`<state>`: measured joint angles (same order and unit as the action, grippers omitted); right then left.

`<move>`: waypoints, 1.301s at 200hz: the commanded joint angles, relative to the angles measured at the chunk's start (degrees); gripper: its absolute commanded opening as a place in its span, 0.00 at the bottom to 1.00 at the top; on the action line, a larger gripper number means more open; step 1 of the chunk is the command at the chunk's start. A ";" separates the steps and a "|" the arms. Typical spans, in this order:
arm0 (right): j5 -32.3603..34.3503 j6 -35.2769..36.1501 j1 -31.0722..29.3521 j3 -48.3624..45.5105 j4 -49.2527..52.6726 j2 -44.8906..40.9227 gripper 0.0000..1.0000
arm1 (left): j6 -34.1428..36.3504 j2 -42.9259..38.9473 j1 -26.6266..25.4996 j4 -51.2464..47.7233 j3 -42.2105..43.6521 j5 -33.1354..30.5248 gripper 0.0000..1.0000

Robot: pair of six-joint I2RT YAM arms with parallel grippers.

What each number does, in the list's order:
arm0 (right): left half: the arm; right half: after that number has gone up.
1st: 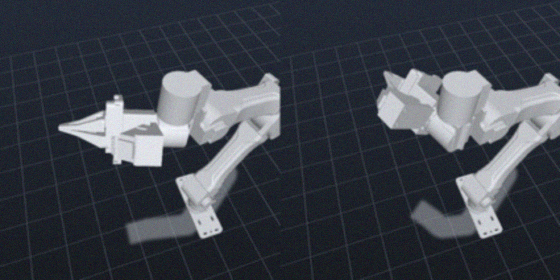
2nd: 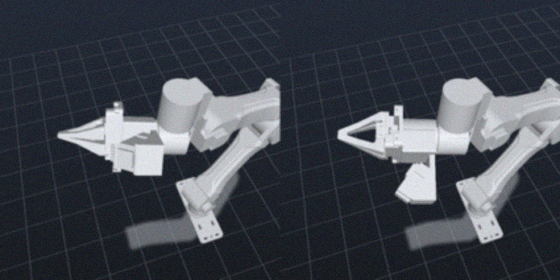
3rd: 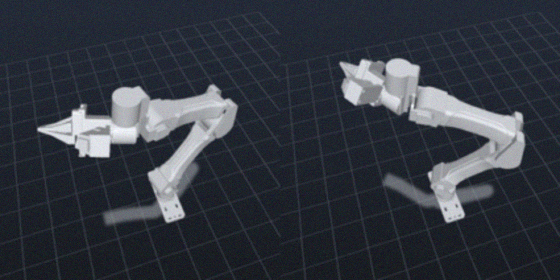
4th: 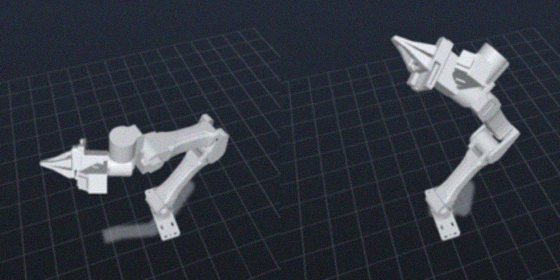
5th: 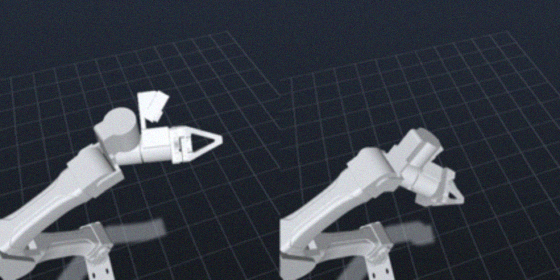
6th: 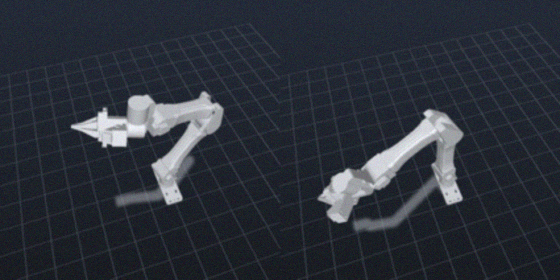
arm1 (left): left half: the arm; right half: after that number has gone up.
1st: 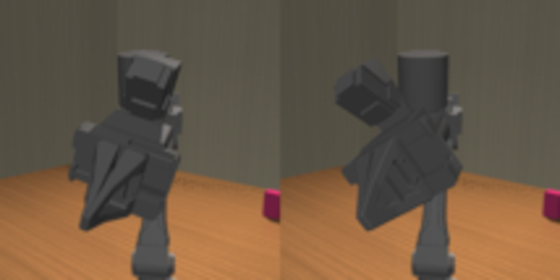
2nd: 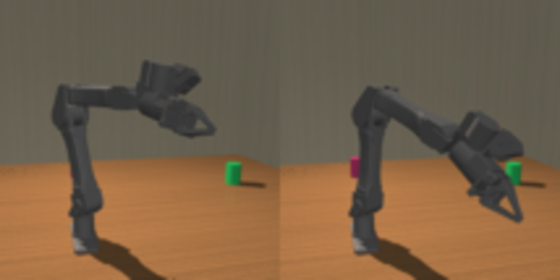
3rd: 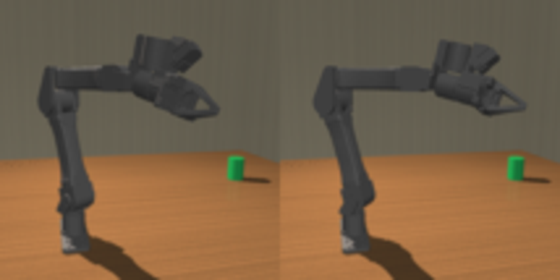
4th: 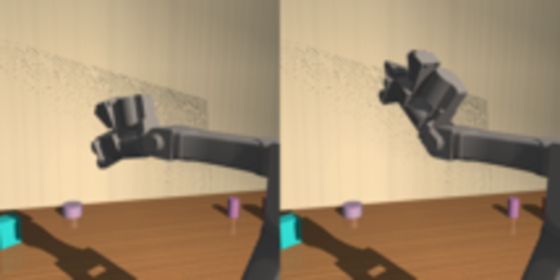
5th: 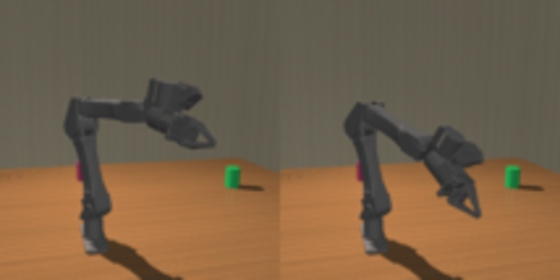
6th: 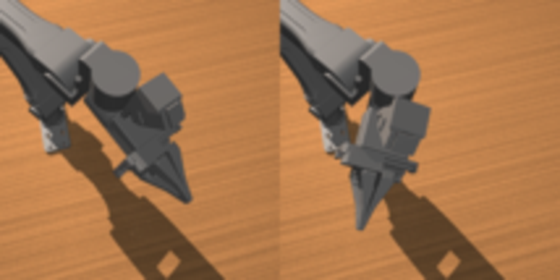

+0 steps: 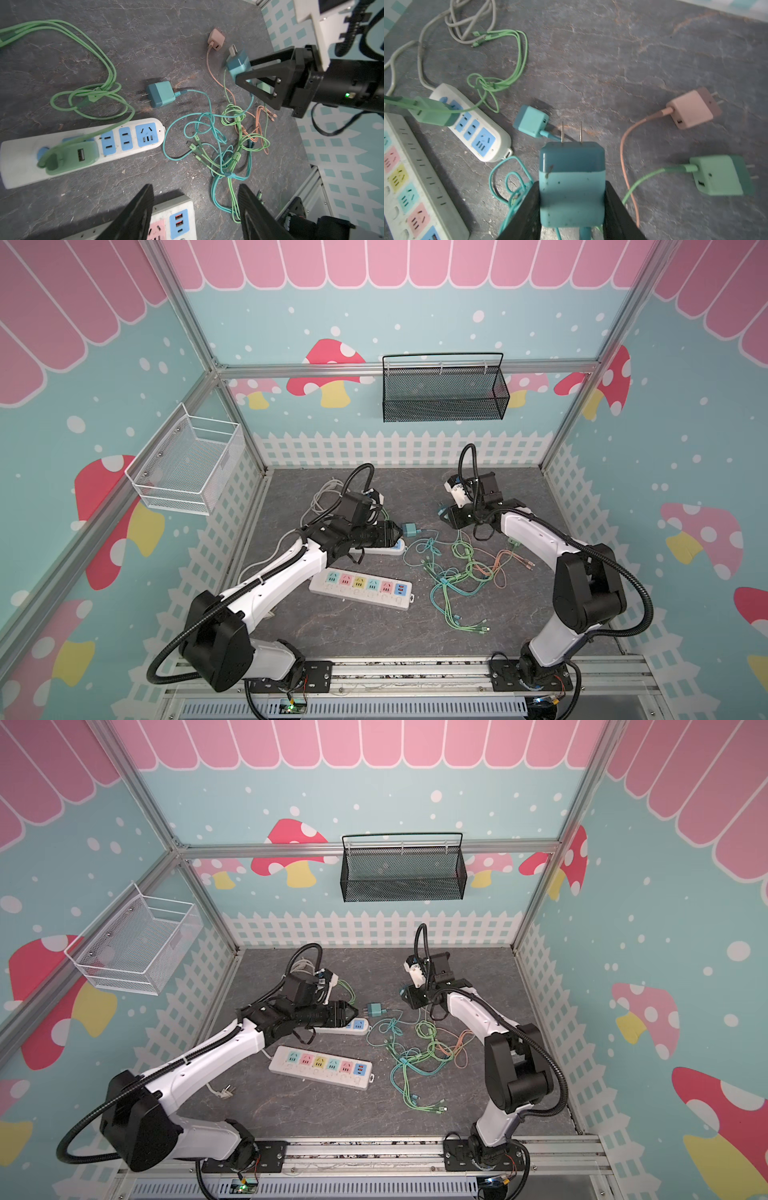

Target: Insert the plug

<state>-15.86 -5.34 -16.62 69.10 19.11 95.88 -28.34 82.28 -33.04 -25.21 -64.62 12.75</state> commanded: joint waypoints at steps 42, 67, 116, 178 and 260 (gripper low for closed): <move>0.33 -1.48 4.29 -9.57 -2.74 -8.29 0.24 | -0.96 18.60 -4.50 -4.22 -16.58 -8.62 0.66; -0.93 -1.35 5.66 -12.22 -3.69 -10.18 0.24 | 0.32 26.23 -4.55 -10.00 -23.76 -14.71 0.67; -2.48 -1.92 6.25 -14.69 -6.03 -10.71 0.23 | 0.05 36.61 -4.42 -15.02 -31.55 -18.07 0.66; -4.71 -3.00 6.25 -15.73 -8.89 -10.62 0.23 | -1.06 44.09 -4.25 -17.18 -38.50 -17.10 0.61; -5.68 -3.58 6.30 -16.98 -10.15 -11.59 0.23 | -2.07 49.15 -3.44 -19.23 -43.13 -18.93 0.60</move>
<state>-20.29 -8.49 -10.50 52.95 10.28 86.11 -29.34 129.88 -37.19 -42.41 -106.04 -4.43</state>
